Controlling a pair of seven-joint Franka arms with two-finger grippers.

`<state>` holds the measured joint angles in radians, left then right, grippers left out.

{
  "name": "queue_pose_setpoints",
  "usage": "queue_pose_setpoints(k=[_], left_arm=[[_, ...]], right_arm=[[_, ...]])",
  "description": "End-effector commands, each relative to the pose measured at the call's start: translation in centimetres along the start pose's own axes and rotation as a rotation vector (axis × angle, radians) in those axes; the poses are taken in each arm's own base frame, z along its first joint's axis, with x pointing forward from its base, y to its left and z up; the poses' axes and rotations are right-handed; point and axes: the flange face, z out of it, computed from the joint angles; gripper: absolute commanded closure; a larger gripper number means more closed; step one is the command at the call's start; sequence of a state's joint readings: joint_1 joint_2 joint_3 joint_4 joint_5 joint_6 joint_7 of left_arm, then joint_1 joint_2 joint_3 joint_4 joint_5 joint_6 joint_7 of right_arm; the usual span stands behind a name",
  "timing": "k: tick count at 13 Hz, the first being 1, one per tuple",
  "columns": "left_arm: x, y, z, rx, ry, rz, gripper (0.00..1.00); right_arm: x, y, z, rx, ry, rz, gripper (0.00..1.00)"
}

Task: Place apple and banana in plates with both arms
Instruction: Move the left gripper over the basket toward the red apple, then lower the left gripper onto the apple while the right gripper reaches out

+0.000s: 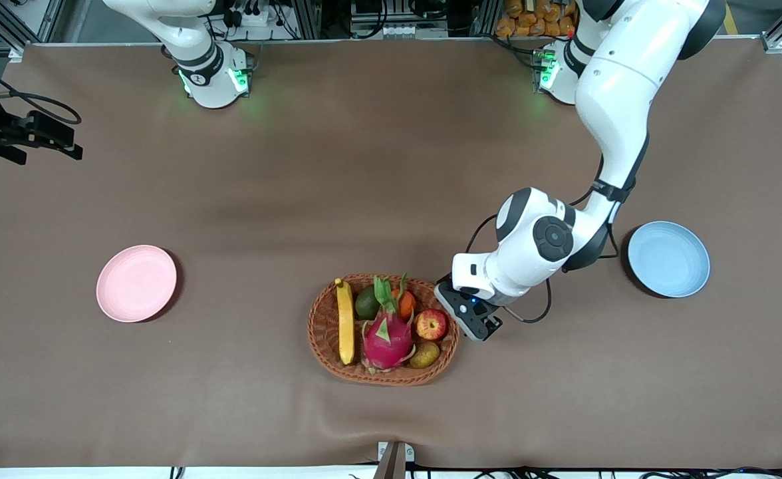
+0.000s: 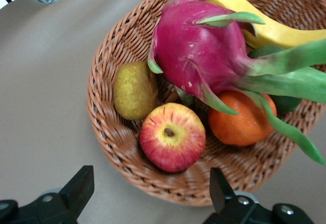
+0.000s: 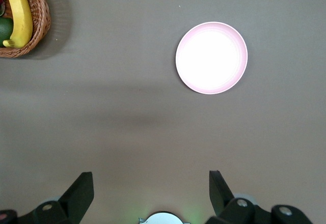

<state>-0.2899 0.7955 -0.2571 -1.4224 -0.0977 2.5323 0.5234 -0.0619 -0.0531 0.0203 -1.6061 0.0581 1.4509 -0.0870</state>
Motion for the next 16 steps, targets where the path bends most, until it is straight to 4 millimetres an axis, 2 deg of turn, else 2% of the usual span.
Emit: queue_pose_setpoints(k=[1, 4, 7, 8, 10, 13, 16], left_arm=[[1.5, 0.9, 1.2, -0.001, 0.052, 0.024, 0.0], [1.8, 2.1, 2.5, 0.017, 0.087, 0.119, 0.0], [1.5, 2.5, 3.2, 0.011, 0.08, 0.123, 0.0], [1.4, 2.4, 3.3, 0.011, 0.078, 0.122, 0.0], [0.9, 2.0, 3.9, 0.008, 0.069, 0.12, 0.0], [0.6, 2.0, 4.7, 0.015, 0.081, 0.118, 0.0], [0.5, 2.2, 5.2, 0.015, 0.082, 0.12, 0.0]], right_arm=[[0.1, 0.3, 0.4, -0.018, -0.001, 0.002, 0.0], [0.4, 0.7, 0.4, -0.018, 0.007, 0.009, 0.0], [0.3, 1.0, 0.2, -0.02, 0.014, 0.014, 0.0], [0.7, 2.0, 0.2, -0.02, 0.036, 0.031, 0.0], [1.8, 3.6, 0.8, -0.021, 0.065, 0.057, 0.0], [3.9, 4.4, 2.1, -0.022, 0.102, 0.066, 0.0], [7.1, 5.2, 3.8, -0.02, 0.172, 0.076, 0.0]])
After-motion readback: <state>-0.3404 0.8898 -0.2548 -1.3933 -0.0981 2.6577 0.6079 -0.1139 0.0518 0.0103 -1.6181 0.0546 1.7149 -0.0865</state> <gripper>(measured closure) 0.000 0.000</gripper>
